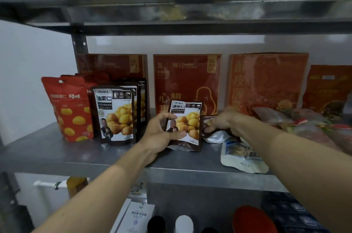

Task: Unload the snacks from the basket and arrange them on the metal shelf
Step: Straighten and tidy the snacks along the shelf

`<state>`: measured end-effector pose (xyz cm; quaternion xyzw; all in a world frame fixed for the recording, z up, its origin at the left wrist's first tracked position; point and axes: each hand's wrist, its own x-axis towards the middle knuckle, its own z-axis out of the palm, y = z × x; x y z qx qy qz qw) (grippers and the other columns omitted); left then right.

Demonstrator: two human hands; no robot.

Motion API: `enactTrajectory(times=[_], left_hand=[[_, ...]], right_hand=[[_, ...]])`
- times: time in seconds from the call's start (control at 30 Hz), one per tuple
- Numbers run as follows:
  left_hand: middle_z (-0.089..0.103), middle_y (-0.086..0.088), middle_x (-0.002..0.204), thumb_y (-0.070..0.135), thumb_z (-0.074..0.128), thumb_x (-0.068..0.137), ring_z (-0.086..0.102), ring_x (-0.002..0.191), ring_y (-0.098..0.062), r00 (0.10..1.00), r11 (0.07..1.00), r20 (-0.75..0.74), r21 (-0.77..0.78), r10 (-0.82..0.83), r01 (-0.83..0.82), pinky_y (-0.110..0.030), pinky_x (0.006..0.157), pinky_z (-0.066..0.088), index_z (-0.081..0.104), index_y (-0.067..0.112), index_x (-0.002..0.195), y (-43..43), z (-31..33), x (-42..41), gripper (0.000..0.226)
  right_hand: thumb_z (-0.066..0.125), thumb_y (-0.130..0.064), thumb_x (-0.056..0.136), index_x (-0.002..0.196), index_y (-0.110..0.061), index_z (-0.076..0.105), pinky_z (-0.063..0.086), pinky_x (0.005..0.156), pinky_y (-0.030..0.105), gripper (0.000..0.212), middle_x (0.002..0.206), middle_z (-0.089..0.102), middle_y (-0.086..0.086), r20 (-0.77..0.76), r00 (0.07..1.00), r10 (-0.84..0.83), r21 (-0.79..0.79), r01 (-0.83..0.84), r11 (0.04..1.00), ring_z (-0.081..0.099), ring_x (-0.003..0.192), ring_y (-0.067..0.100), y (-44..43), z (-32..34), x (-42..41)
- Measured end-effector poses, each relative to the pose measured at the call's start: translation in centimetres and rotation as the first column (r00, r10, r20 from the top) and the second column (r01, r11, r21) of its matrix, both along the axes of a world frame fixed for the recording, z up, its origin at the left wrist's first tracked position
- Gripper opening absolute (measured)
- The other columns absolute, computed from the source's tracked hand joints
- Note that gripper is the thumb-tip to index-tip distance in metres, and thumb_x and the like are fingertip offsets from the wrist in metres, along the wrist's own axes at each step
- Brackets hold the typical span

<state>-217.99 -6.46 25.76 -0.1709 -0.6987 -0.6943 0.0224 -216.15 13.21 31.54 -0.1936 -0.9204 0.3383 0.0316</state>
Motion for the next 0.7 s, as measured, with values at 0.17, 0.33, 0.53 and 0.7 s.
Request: enactTrajectory(times=[0.17,0.33,0.53,0.7], left_hand=[[0.065,-0.018,0.109,-0.007,0.086,0.061,0.064,0.101,-0.031,0.980,0.998,-0.197,-0.063,-0.008,-0.004,-0.040,0.089,0.055,0.061,0.017,0.104,-0.6,0.1,0.8,0.055],[0.061,-0.004,0.088,-0.008,0.088,0.056,0.056,0.081,-0.012,0.960,0.995,-0.279,-0.086,0.027,-0.053,-0.018,0.065,0.051,0.060,0.018,0.087,-1.3,0.5,1.3,0.049],[0.057,-0.007,0.085,-0.007,0.089,0.054,0.056,0.079,-0.008,0.921,0.990,-0.371,-0.024,0.119,-0.138,-0.013,0.063,0.048,0.057,0.021,0.083,-5.1,0.9,2.1,0.051],[0.053,-0.005,0.081,-0.010,0.087,0.055,0.050,0.069,-0.002,0.903,0.989,-0.409,-0.015,0.128,-0.147,-0.008,0.059,0.042,0.056,0.012,0.085,-10.3,1.0,3.2,0.049]], right_hand=[[0.099,-0.019,0.050,0.118,-0.001,0.058,0.052,0.092,0.033,0.081,0.115,0.063,0.009,-0.214,0.952,-0.218,-0.261,0.160,0.952,0.059,0.108,0.026,0.1,-0.8,-0.2],[0.094,-0.017,0.060,0.103,-0.012,0.052,0.040,0.074,0.026,0.061,0.106,0.049,0.003,-0.406,0.866,-0.291,-0.364,0.140,0.921,0.047,0.095,0.019,0.0,-1.1,1.2],[0.095,-0.019,0.058,0.100,-0.014,0.050,0.042,0.077,0.029,0.061,0.108,0.054,0.002,-0.580,0.763,-0.287,-0.298,0.129,0.946,0.048,0.094,0.018,-3.0,-0.9,3.0],[0.098,-0.025,0.051,0.093,-0.017,0.047,0.050,0.087,0.042,0.066,0.105,0.060,0.004,-0.630,0.713,-0.307,-0.277,0.163,0.947,0.055,0.097,0.024,-8.0,-1.3,5.1]])
